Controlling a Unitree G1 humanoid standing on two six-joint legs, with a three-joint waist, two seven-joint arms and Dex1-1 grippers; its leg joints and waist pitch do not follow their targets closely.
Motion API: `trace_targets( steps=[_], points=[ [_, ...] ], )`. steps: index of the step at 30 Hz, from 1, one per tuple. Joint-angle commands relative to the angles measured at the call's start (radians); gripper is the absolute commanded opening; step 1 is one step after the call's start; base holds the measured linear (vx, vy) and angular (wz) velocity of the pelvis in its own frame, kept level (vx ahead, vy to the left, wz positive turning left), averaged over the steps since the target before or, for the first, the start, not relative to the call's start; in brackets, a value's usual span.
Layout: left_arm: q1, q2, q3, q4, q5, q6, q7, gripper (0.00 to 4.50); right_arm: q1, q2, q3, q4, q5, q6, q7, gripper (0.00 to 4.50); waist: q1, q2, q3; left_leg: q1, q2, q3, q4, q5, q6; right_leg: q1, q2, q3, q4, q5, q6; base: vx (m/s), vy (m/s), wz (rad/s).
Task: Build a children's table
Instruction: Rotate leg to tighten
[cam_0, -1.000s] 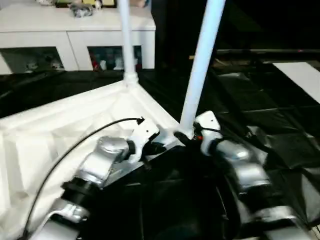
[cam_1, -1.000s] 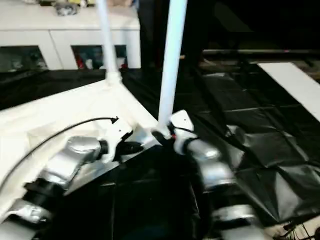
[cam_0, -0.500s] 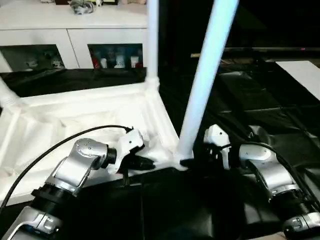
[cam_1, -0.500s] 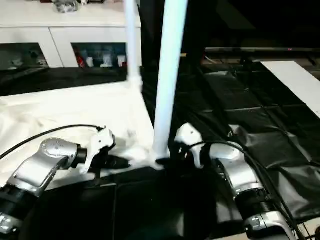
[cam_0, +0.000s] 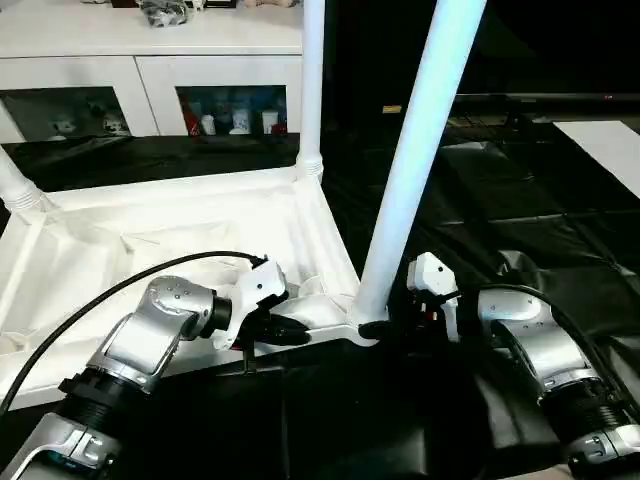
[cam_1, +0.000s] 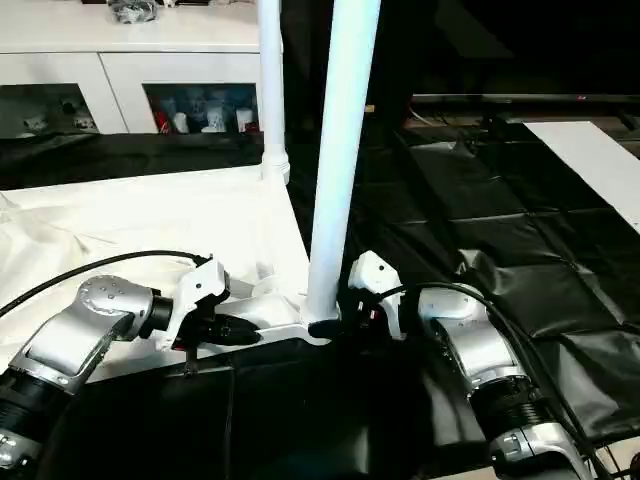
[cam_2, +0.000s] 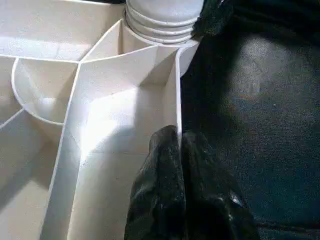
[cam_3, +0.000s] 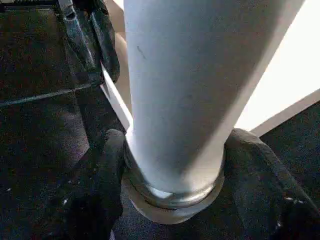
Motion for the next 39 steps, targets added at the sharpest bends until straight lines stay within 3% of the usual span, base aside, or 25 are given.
trace_targets(
  steps=[1,9,12,15,19,20,21,24,26,29,31,32,35,36,37,39],
  points=[
    [0.009,-0.002,-0.042,-0.02,-0.015,0.01,-0.045,0.0,0.005,-0.002,-0.004,0.001,0.008,0.002,0.002,2.65,-0.001,0.002,-0.049,0.012,0.041,-0.007,-0.063,-0.088,0.089,0.043,-0.053,0.043,-0.051,0.079,-0.284,0.0,0.0,0.0],
    [0.012,-0.003,-0.046,-0.024,-0.012,0.013,-0.041,0.0,0.009,0.004,-0.004,0.014,0.003,-0.001,-0.015,2.65,-0.001,0.001,-0.049,0.012,0.04,-0.007,-0.061,-0.094,0.083,0.043,-0.053,0.043,-0.05,0.071,-0.281,0.0,0.0,0.0],
    [-0.005,-0.043,-0.035,0.032,0.035,-0.012,0.065,0.0,-0.012,0.055,-0.032,0.079,-0.02,-0.003,-0.145,2.65,-0.005,0.001,-0.047,0.009,0.038,-0.006,-0.062,-0.091,0.079,0.042,-0.055,0.044,-0.052,0.068,-0.282,0.0,0.0,0.0],
    [-0.03,-0.095,-0.013,0.103,0.065,-0.021,0.178,0.0,-0.025,0.112,-0.065,0.139,-0.016,0.006,-0.25,2.65,-0.007,0.002,-0.04,0.015,0.041,-0.008,-0.071,-0.171,0.037,0.038,-0.058,0.046,-0.065,-0.062,-0.263,0.0,0.0,0.0],
    [-0.061,-0.17,0.007,0.171,0.084,0.01,0.307,0.0,-0.028,0.215,-0.107,0.19,-0.002,0.03,-0.421,2.64,-0.007,0.0,-0.033,0.019,0.041,-0.011,-0.082,-0.268,-0.011,0.034,-0.061,0.049,-0.082,-0.235,-0.206,0.0,0.0,0.0],
    [-0.061,-0.17,0.007,0.171,0.084,0.01,0.307,0.0,-0.028,0.215,-0.107,0.19,-0.002,0.03,-0.421,2.64,-0.008,0.0,-0.033,0.021,0.041,-0.011,-0.083,-0.279,-0.015,0.031,-0.061,0.05,-0.084,-0.257,-0.198,0.0,0.0,0.0],
    [-0.08,-0.233,0.031,0.204,0.082,0.046,0.394,0.0,-0.04,0.307,-0.149,0.212,0.014,0.055,-0.572,2.64,-0.009,0.003,-0.031,0.023,0.042,-0.013,-0.086,-0.3,-0.024,0.028,-0.062,0.052,-0.088,-0.284,-0.184,0.0,0.0,0.0],
    [-0.098,-0.292,0.046,0.245,0.093,0.052,0.474,0.0,-0.061,0.394,-0.186,0.25,0.017,0.07,-0.729,2.63,-0.012,0.005,-0.033,0.024,0.041,-0.018,-0.091,-0.305,-0.045,0.024,-0.063,0.053,-0.09,-0.308,-0.167,0.0,0.0,0.0],
    [-0.119,-0.352,0.058,0.299,0.105,0.046,0.564,0.0,-0.078,0.462,-0.179,0.289,-0.014,0.06,-0.837,2.63,-0.015,0.002,-0.031,0.025,0.039,-0.017,-0.092,-0.319,-0.055,0.02,-0.061,0.052,-0.094,-0.318,-0.159,0.0,0.0,0.0],
    [-0.132,-0.384,0.067,0.327,0.099,0.043,0.591,0.0,-0.079,0.489,-0.138,0.297,-0.057,0.037,-0.854,2.63,-0.011,0.003,-0.036,0.023,0.04,-0.017,-0.092,-0.303,-0.042,0.024,-0.061,0.052,-0.094,-0.266,-0.145,0.0,0.0,0.0],
    [-0.14,-0.4,0.071,0.34,0.1,0.042,0.594,0.0,-0.082,0.505,-0.124,0.296,-0.074,0.028,-0.85,2.63,-0.011,-0.004,-0.039,0.018,0.038,-0.013,-0.091,-0.255,-0.028,0.029,-0.057,0.052,-0.089,-0.193,-0.15,0.0,0.0,0.0],
    [-0.141,-0.402,0.072,0.342,0.1,0.042,0.593,0.0,-0.083,0.506,-0.122,0.297,-0.078,0.025,-0.848,2.63,-0.011,-0.007,-0.038,0.016,0.037,-0.013,-0.091,-0.243,-0.022,0.031,-0.058,0.052,-0.088,-0.183,-0.151,0.0,0.0,0.0],
    [-0.147,-0.405,0.075,0.349,0.1,0.046,0.58,0.0,-0.086,0.506,-0.113,0.297,-0.092,-0.001,-0.834,2.63,-0.008,-0.003,-0.036,0.019,0.038,-0.011,-0.092,-0.246,-0.008,0.028,-0.06,0.052,-0.092,-0.201,-0.152,0.0,0.0,0.0],
    [-0.148,-0.399,0.076,0.353,0.101,0.044,0.572,0.0,-0.085,0.502,-0.129,0.285,-0.069,-0.003,-0.819,2.63,-0.008,-0.007,-0.035,0.019,0.038,-0.011,-0.092,-0.25,-0.007,0.028,-0.06,0.052,-0.093,-0.214,-0.15,0.0,0.0,0.0],
    [-0.148,-0.394,0.075,0.352,0.101,0.043,0.564,0.0,-0.085,0.499,-0.142,0.279,-0.055,-0.003,-0.814,3.18,-0.007,-0.005,-0.035,0.02,0.038,-0.011,-0.093,-0.258,-0.007,0.027,-0.061,0.053,-0.095,-0.235,-0.146,0.0,0.0,0.0],
    [-0.144,-0.38,0.074,0.346,0.098,0.042,0.54,0.0,-0.088,0.483,-0.162,0.266,-0.04,-0.004,-0.798,3.35,-0.008,-0.004,-0.033,0.02,0.039,-0.013,-0.096,-0.276,-0.01,0.025,-0.062,0.052,-0.098,-0.266,-0.138,0.0,0.0,0.0]
  ],
)
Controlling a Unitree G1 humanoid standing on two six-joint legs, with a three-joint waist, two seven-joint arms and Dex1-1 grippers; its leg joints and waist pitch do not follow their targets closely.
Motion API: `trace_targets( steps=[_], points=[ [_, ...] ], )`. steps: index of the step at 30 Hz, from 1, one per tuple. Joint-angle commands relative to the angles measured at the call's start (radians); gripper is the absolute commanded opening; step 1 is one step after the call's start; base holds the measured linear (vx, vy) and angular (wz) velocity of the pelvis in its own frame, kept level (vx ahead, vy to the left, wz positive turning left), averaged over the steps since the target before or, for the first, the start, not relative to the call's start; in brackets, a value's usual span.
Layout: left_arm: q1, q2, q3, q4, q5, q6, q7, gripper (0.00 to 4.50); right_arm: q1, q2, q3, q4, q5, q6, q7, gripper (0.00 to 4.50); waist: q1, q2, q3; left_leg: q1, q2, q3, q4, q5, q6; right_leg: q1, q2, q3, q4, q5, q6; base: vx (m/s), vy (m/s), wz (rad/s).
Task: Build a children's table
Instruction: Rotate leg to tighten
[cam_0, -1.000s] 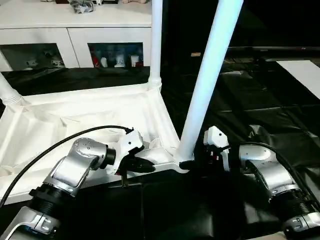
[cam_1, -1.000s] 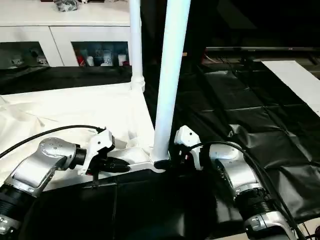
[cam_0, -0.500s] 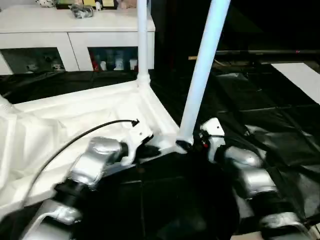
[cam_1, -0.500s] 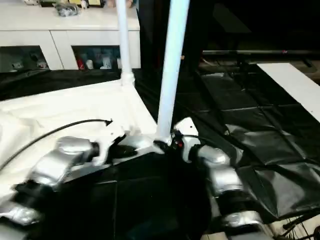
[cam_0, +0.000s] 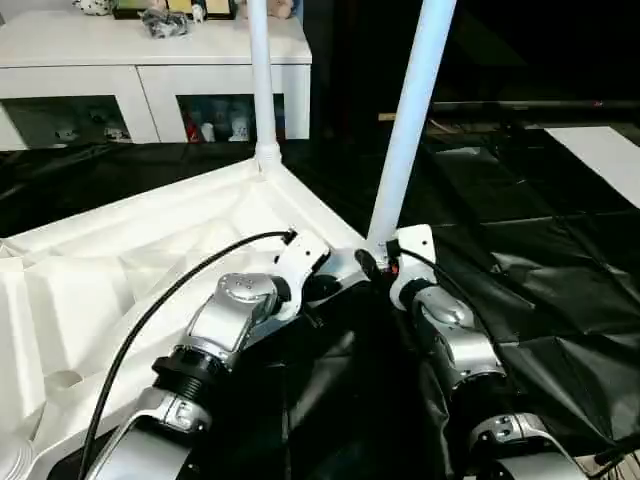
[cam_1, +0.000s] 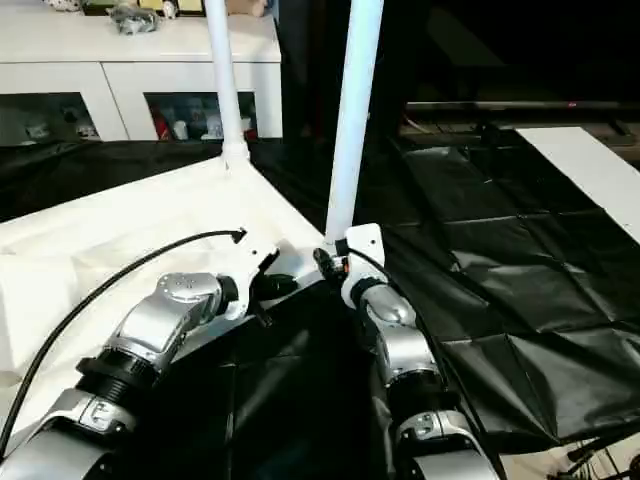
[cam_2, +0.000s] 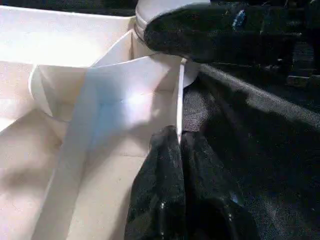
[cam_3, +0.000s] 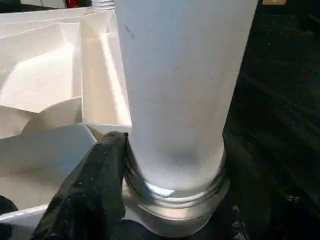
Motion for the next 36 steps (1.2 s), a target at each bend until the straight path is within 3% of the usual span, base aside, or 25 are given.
trace_targets(
  steps=[1,6,7,9,11,12,14,16,18,20,25,29,32,36],
  points=[
    [0.003,-0.014,-0.026,0.053,0.001,0.005,-0.007,0.0,0.002,0.054,0.067,-0.01,0.022,0.0,0.122,3.42,-0.005,-0.002,-0.028,0.002,0.042,-0.017,-0.088,-0.286,-0.006,0.016,-0.062,0.048,-0.096,-0.285,-0.135,0.0,0.0,0.0],
    [0.034,0.041,-0.049,-0.001,-0.009,0.002,-0.109,0.0,-0.004,-0.043,0.072,-0.042,0.02,-0.001,0.241,3.82,-0.004,0.002,-0.03,0.001,0.042,-0.015,-0.087,-0.268,-0.002,0.019,-0.061,0.048,-0.093,-0.243,-0.146,0.0,0.0,0.0],
    [0.044,0.06,-0.057,-0.018,-0.012,-0.005,-0.14,0.0,-0.001,-0.081,0.082,-0.058,0.02,0.0,0.297,3.82,-0.005,-0.003,-0.032,-0.006,0.042,-0.015,-0.084,-0.239,0.011,0.026,-0.06,0.048,-0.088,-0.204,-0.151,0.0,0.0,0.0],
    [0.058,0.087,-0.067,-0.038,-0.017,-0.018,-0.185,0.0,0.004,-0.14,0.103,-0.077,0.009,-0.01,0.366,3.82,-0.004,0.0,-0.04,-0.008,0.042,-0.014,-0.074,-0.157,0.034,0.03,-0.056,0.045,-0.074,-0.081,-0.171,0.0,0.0,0.0],
    [0.073,0.118,-0.069,-0.055,-0.021,-0.035,-0.225,0.0,0.013,-0.225,0.135,-0.087,-0.023,-0.036,0.451,3.82,-0.002,-0.001,-0.045,-0.012,0.036,-0.009,-0.058,-0.039,0.076,0.035,-0.052,0.043,-0.054,0.112,-0.219,0.0,0.0,0.0],
    [0.079,0.132,-0.07,-0.06,-0.021,-0.054,-0.241,0.0,0.019,-0.259,0.147,-0.094,-0.031,-0.051,0.494,3.82,-0.001,-0.001,-0.049,-0.014,0.035,-0.008,-0.054,-0.015,0.088,0.037,-0.051,0.042,-0.049,0.155,-0.227,0.0,0.0,0.0],
    [0.091,0.163,-0.067,-0.083,-0.037,-0.06,-0.293,0.0,0.043,-0.323,0.157,-0.142,-0.008,-0.049,0.621,3.82,0.002,-0.003,-0.051,-0.015,0.031,-0.004,-0.043,0.028,0.144,0.036,-0.047,0.041,-0.039,0.275,-0.261,0.0,0.0,0.0],
    [0.099,0.183,-0.071,-0.103,-0.048,-0.06,-0.328,0.0,0.057,-0.351,0.163,-0.172,0.008,-0.045,0.685,3.82,0.005,-0.005,-0.048,-0.015,0.034,-0.005,-0.044,0.008,0.166,0.037,-0.05,0.04,-0.041,0.26,-0.266,0.0,0.0,0.0],
    [0.128,0.244,-0.087,-0.185,-0.091,-0.055,-0.447,0.0,0.084,-0.416,0.187,-0.232,0.045,-0.031,0.816,3.82,0.003,-0.004,-0.047,-0.014,0.039,-0.006,-0.046,-0.013,0.166,0.037,-0.051,0.037,-0.043,0.205,-0.274,0.0,0.0,0.0],
    [0.14,0.268,-0.09,-0.225,-0.114,-0.044,-0.496,0.0,0.092,-0.44,0.202,-0.25,0.06,-0.018,0.867,3.82,0.004,0.0,-0.042,-0.01,0.048,-0.006,-0.052,-0.068,0.149,0.033,-0.05,0.036,-0.049,0.106,-0.278,0.0,0.0,0.0],
    [0.151,0.307,-0.096,-0.267,-0.135,-0.029,-0.547,0.0,0.091,-0.452,0.223,-0.25,0.056,-0.031,0.908,3.82,0.002,0.001,-0.036,-0.005,0.049,-0.005,-0.06,-0.136,0.1,0.026,-0.053,0.04,-0.058,-0.021,-0.277,0.0,0.0,0.0],
    [0.154,0.32,-0.097,-0.28,-0.145,-0.019,-0.561,0.0,0.091,-0.446,0.216,-0.276,0.074,-0.015,0.928,3.82,0.002,-0.001,-0.039,-0.007,0.047,-0.006,-0.058,-0.11,0.09,0.028,-0.052,0.041,-0.051,0.028,-0.279,0.0,0.0,0.0],
    [0.159,0.326,-0.098,-0.295,-0.146,-0.009,-0.568,0.0,0.093,-0.449,0.221,-0.294,0.09,-0.002,0.953,3.82,0.002,-0.003,-0.042,-0.007,0.044,-0.005,-0.051,-0.061,0.112,0.031,-0.052,0.042,-0.044,0.109,-0.289,0.0,0.0,0.0],
    [0.16,0.326,-0.101,-0.3,-0.149,-0.003,-0.57,0.0,0.101,-0.448,0.224,-0.313,0.107,0.011,0.982,3.82,0.006,-0.003,-0.043,-0.007,0.043,-0.004,-0.047,-0.043,0.128,0.031,-0.051,0.04,-0.042,0.134,-0.299,0.0,0.0,0.0]
  ],
)
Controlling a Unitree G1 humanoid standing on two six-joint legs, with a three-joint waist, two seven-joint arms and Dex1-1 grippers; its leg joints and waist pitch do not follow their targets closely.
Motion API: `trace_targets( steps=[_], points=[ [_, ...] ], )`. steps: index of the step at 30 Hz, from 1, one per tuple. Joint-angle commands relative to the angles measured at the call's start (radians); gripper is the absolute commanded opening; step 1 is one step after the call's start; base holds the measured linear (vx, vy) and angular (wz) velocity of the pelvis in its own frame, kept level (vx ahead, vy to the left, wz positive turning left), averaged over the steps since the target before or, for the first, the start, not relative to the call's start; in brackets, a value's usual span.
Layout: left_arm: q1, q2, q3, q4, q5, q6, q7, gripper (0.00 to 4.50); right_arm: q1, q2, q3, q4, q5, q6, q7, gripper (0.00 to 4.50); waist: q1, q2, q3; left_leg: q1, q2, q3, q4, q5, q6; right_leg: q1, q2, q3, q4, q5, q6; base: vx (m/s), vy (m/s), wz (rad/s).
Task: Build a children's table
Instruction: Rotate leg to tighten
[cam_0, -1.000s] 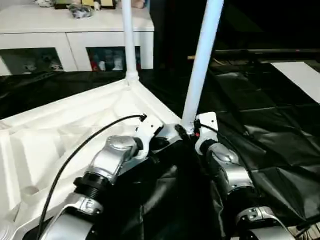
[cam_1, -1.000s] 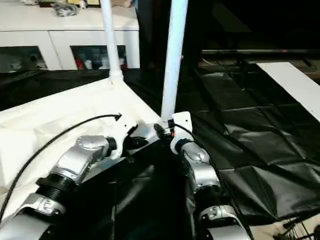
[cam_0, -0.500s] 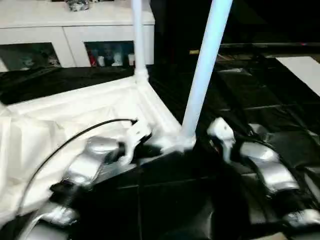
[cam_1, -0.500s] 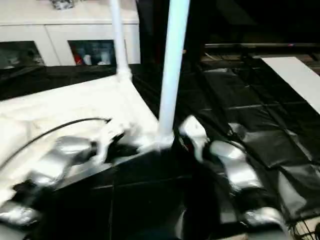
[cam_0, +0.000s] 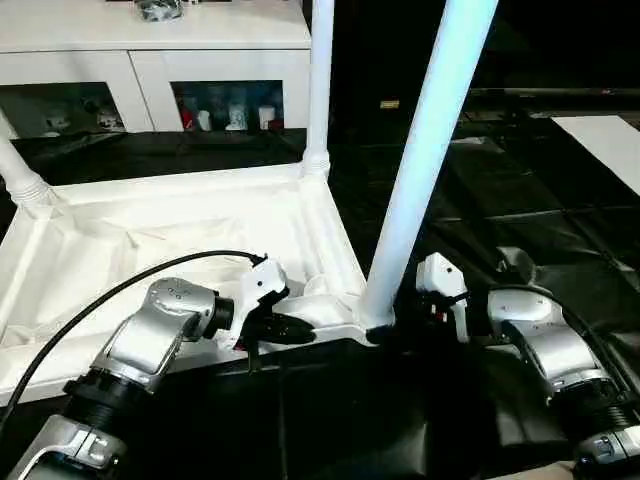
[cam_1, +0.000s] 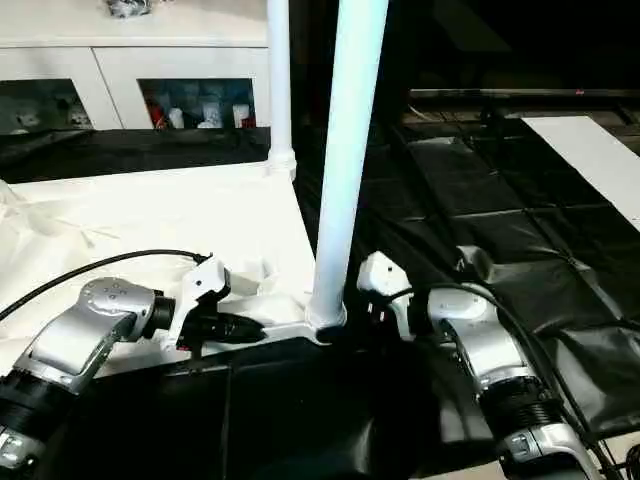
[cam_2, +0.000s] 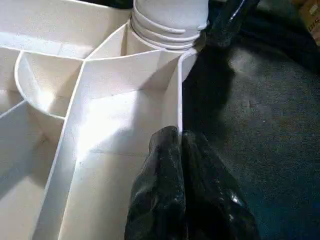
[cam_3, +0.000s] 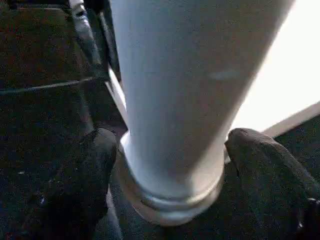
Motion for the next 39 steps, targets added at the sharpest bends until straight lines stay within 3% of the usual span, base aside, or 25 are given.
trace_targets(
  steps=[1,5,14,27,33,35,39],
  points=[
    [0.01,-0.003,-0.027,-0.021,-0.017,0.014,-0.033,0.0,0.007,-0.007,0.002,-0.033,0.022,0.013,0.02,3.82,0.001,0.0,-0.055,0.013,0.04,-0.007,-0.056,-0.045,0.119,0.048,-0.052,0.041,-0.044,0.135,-0.296,0.0,0.0,0.0],
    [0.012,-0.001,-0.03,-0.026,-0.016,0.018,-0.031,0.0,0.012,-0.007,0.013,-0.031,0.018,0.02,0.023,3.55,0.0,0.0,-0.052,0.015,0.042,-0.008,-0.059,-0.086,0.1,0.046,-0.054,0.042,-0.049,0.077,-0.291,0.0,0.0,0.0],
    [0.013,0.001,-0.035,-0.03,-0.016,0.022,-0.027,0.0,0.011,-0.002,0.015,-0.021,0.015,0.034,0.021,2.73,0.0,-0.001,-0.052,0.013,0.04,-0.008,-0.058,-0.093,0.087,0.047,-0.054,0.043,-0.049,0.061,-0.284,0.0,0.0,0.0],
    [0.016,-0.001,-0.036,-0.029,-0.013,0.026,-0.012,0.0,0.017,0.028,0.017,-0.002,0.008,0.06,-0.028,2.61,-0.003,-0.003,-0.051,0.012,0.038,-0.009,-0.058,-0.103,0.08,0.047,-0.053,0.044,-0.05,0.037,-0.278,0.0,0.0,0.0],
    [-0.014,-0.076,-0.018,0.05,0.041,0.015,0.146,0.0,0.011,0.159,-0.045,0.037,0.009,0.114,-0.273,2.61,-0.009,-0.001,-0.043,0.016,0.039,-0.012,-0.07,-0.19,0.019,0.042,-0.057,0.047,-0.067,-0.129,-0.241,0.0,0.0,0.0],
    [-0.023,-0.125,-0.009,0.075,0.049,0.03,0.217,0.0,0.012,0.214,-0.052,0.046,-0.007,0.131,-0.372,2.61,-0.014,-0.001,-0.04,0.018,0.039,-0.013,-0.076,-0.227,-0.011,0.037,-0.058,0.048,-0.075,-0.205,-0.212,0.0,0.0,0.0],
    [-0.054,-0.244,0.026,0.15,0.056,0.072,0.388,0.0,0.013,0.36,-0.072,0.044,-0.015,0.183,-0.58,2.6,-0.016,0.001,-0.037,0.022,0.037,-0.016,-0.08,-0.27,-0.032,0.033,-0.059,0.05,-0.084,-0.271,-0.18,0.0,0.0,0.0]
  ],
)
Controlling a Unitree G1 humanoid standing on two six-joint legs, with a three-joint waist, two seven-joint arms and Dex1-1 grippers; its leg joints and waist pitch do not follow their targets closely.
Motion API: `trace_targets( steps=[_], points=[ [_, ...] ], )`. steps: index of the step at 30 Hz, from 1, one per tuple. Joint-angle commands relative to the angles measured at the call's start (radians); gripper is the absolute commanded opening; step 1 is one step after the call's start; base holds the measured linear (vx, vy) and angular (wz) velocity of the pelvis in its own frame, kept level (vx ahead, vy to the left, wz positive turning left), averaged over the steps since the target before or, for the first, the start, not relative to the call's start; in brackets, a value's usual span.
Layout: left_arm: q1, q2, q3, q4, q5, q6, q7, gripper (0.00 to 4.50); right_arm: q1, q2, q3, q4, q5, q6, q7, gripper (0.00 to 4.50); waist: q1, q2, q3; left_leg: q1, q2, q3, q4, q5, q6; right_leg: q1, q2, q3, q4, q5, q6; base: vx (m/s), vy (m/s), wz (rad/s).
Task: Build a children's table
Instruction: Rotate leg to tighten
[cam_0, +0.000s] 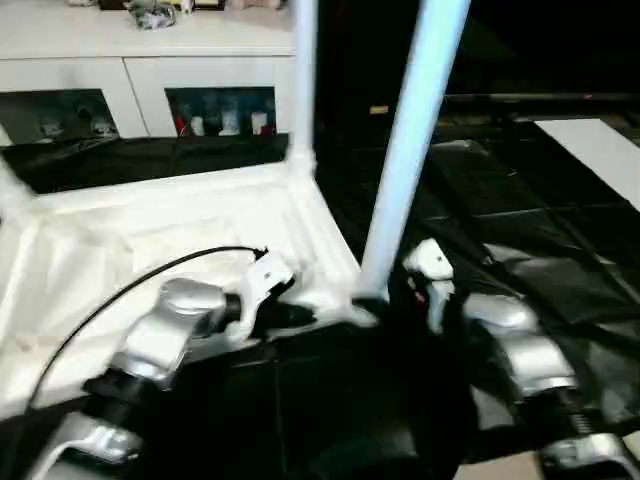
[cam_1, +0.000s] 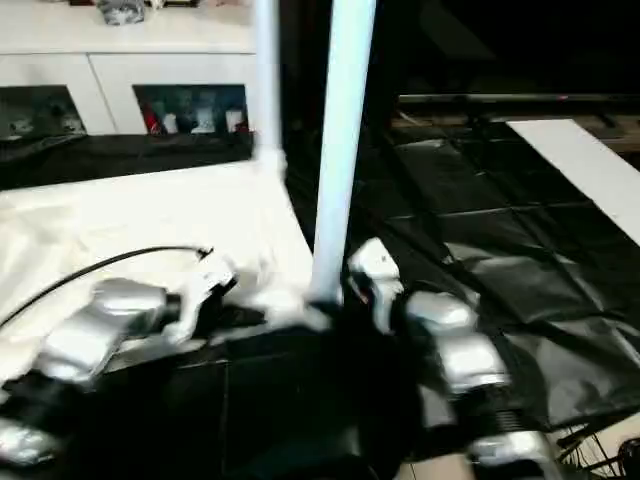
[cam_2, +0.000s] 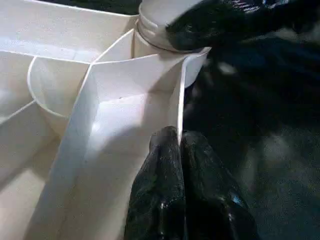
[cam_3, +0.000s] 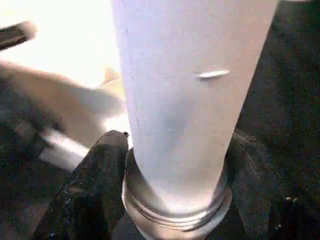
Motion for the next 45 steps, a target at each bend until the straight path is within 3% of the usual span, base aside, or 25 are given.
trace_targets(
  steps=[1,5,7,8,10,12,15,19,21,27,28,29,31,32,33,34,36,38,45],
  points=[
    [-0.026,-0.111,-0.021,0.082,0.006,0.028,0.14,0.0,-0.016,0.146,0.051,0.037,-0.006,0.05,-0.142,2.6,-0.002,0.006,-0.034,0.011,0.036,-0.015,-0.09,-0.295,-0.033,0.018,-0.057,0.048,-0.103,-0.326,-0.161,0.0,0.0,0.0],
    [-0.058,-0.172,-0.015,0.137,0.032,0.023,0.227,0.0,-0.041,0.22,0.045,0.101,-0.051,0.038,-0.301,2.42,-0.006,0.004,-0.033,0.018,0.035,-0.021,-0.095,-0.346,-0.045,0.014,-0.062,0.048,-0.115,-0.42,-0.118,0.0,0.0,0.0],
    [-0.077,-0.204,-0.011,0.16,0.04,0.022,0.251,0.0,-0.055,0.257,0.044,0.125,-0.073,0.028,-0.359,2.28,-0.009,0.003,-0.035,0.012,0.035,-0.023,-0.098,-0.328,-0.041,0.017,-0.06,0.047,-0.116,-0.404,-0.105,0.0,0.0,0.0],
    [-0.079,-0.206,-0.012,0.16,0.041,0.023,0.25,0.0,-0.057,0.26,0.047,0.124,-0.076,0.028,-0.36,2.28,-0.007,0.004,-0.038,0.016,0.035,-0.02,-0.097,-0.32,-0.034,0.014,-0.059,0.049,-0.117,-0.375,-0.104,0.0,0.0,0.0],
    [-0.081,-0.209,-0.01,0.161,0.04,0.02,0.244,0.0,-0.061,0.26,0.055,0.122,-0.089,0.032,-0.363,2.28,-0.007,0.005,-0.042,0.009,0.036,-0.02,-0.1,-0.278,-0.022,0.024,-0.057,0.047,-0.111,-0.296,-0.112,0.0,0.0,0.0],
    [-0.081,-0.206,-0.014,0.162,0.044,0.016,0.234,0.0,-0.059,0.262,0.053,0.116,-0.091,0.025,-0.353,2.28,-0.008,0.006,-0.042,0.008,0.036,-0.019,-0.1,-0.265,-0.016,0.024,-0.056,0.047,-0.108,-0.257,-0.123,0.0,0.0,0.0],
    [-0.072,-0.193,-0.025,0.158,0.048,0.007,0.208,0.0,-0.052,0.271,0.022,0.1,-0.053,0.033,-0.339,2.28,-0.007,0.005,-0.04,0.008,0.035,-0.017,-0.1,-0.276,-0.01,0.024,-0.058,0.048,-0.112,-0.28,-0.125,0.0,0.0,0.0],
    [-0.054,-0.169,-0.042,0.137,0.051,-0.005,0.161,0.0,-0.049,0.252,-0.011,0.08,-0.023,0.029,-0.322,2.66,-0.007,0.008,-0.038,0.01,0.037,-0.02,-0.105,-0.309,-0.016,0.02,-0.061,0.048,-0.12,-0.349,-0.106,0.0,0.0,0.0],
    [-0.041,-0.15,-0.053,0.117,0.048,-0.018,0.126,0.0,-0.045,0.224,-0.017,0.066,-0.022,0.024,-0.296,2.86,-0.009,0.008,-0.039,0.008,0.038,-0.021,-0.106,-0.308,-0.019,0.021,-0.06,0.048,-0.119,-0.338,-0.105,0.0,0.0,0.0],
    [-0.013,-0.09,-0.068,0.063,0.042,-0.03,0.041,0.0,-0.033,0.097,0.001,0.008,-0.001,0.021,-0.104,3.25,-0.008,0.011,-0.048,-0.001,0.039,-0.017,-0.096,-0.192,0.019,0.038,-0.055,0.045,-0.096,-0.108,-0.158,0.0,0.0,0.0],
    [0.008,-0.043,-0.076,0.024,0.03,-0.048,-0.036,0.0,-0.014,-0.011,0.032,-0.045,0.023,0.013,0.074,3.25,-0.007,0.009,-0.051,-0.002,0.037,-0.014,-0.089,-0.151,0.035,0.042,-0.054,0.044,-0.089,-0.031,-0.177,0.0,0.0,0.0],
    [0.016,-0.022,-0.08,0.008,0.023,-0.052,-0.071,0.0,-0.005,-0.057,0.045,-0.062,0.027,0.004,0.139,3.25,-0.007,0.006,-0.056,-0.006,0.036,-0.014,-0.081,-0.104,0.061,0.049,-0.051,0.042,-0.079,0.057,-0.191,0.051,0.004,0.0],
    [0.032,0.022,-0.091,-0.027,0.005,-0.061,-0.141,0.0,0.009,-0.125,0.049,-0.086,0.033,-0.006,0.242,3.25,0.0,0.008,-0.059,-0.004,0.033,-0.01,-0.07,-0.042,0.105,0.046,-0.048,0.041,-0.069,0.175,-0.224,0.026,0.001,0.01],
    [0.035,0.029,-0.092,-0.034,0.003,-0.062,-0.152,0.0,0.011,-0.134,0.048,-0.089,0.035,-0.005,0.258,3.25,0.002,0.003,-0.06,-0.008,0.031,-0.007,-0.064,-0.012,0.13,0.047,-0.049,0.041,-0.063,0.223,-0.239,0.0,0.0,0.0],
    [0.04,0.047,-0.096,-0.052,-0.007,-0.058,-0.182,0.0,0.014,-0.159,0.05,-0.094,0.037,-0.009,0.294,3.25,0.005,0.008,-0.064,-0.008,0.03,-0.008,-0.062,0.004,0.137,0.047,-0.051,0.041,-0.058,0.245,-0.248,0.0,0.0,0.0],
    [0.041,0.05,-0.096,-0.055,-0.009,-0.056,-0.187,0.0,0.015,-0.164,0.05,-0.094,0.038,-0.009,0.3,3.25,0.007,0.006,-0.065,-0.008,0.032,-0.007,-0.059,0.031,0.152,0.045,-0.049,0.04,-0.055,0.279,-0.263,0.0,0.0,0.0],
    [0.05,0.081,-0.102,-0.091,-0.029,-0.039,-0.237,0.0,0.022,-0.208,0.058,-0.105,0.047,-0.011,0.368,3.25,0.015,0.007,-0.06,-0.004,0.035,-0.006,-0.061,-0.004,0.155,0.042,-0.049,0.036,-0.06,0.218,-0.273,0.0,0.0,0.0],
    [0.058,0.108,-0.107,-0.12,-0.045,-0.026,-0.274,0.0,0.028,-0.245,0.072,-0.117,0.058,-0.007,0.428,3.25,0.02,0.01,-0.057,-0.001,0.044,-0.008,-0.067,-0.044,0.135,0.041,-0.05,0.036,-0.063,0.133,-0.273,0.0,0.0,0.0],
    [0.067,0.138,-0.107,-0.146,-0.06,-0.021,-0.307,0.0,0.036,-0.304,0.143,-0.114,0.037,-0.013,0.546,3.25,0.018,0.004,-0.05,-0.001,0.043,-0.007,-0.073,-0.121,0.088,0.039,-0.053,0.039,-0.073,0.014,-0.261,0.0,0.0,0.0]
  ],
)
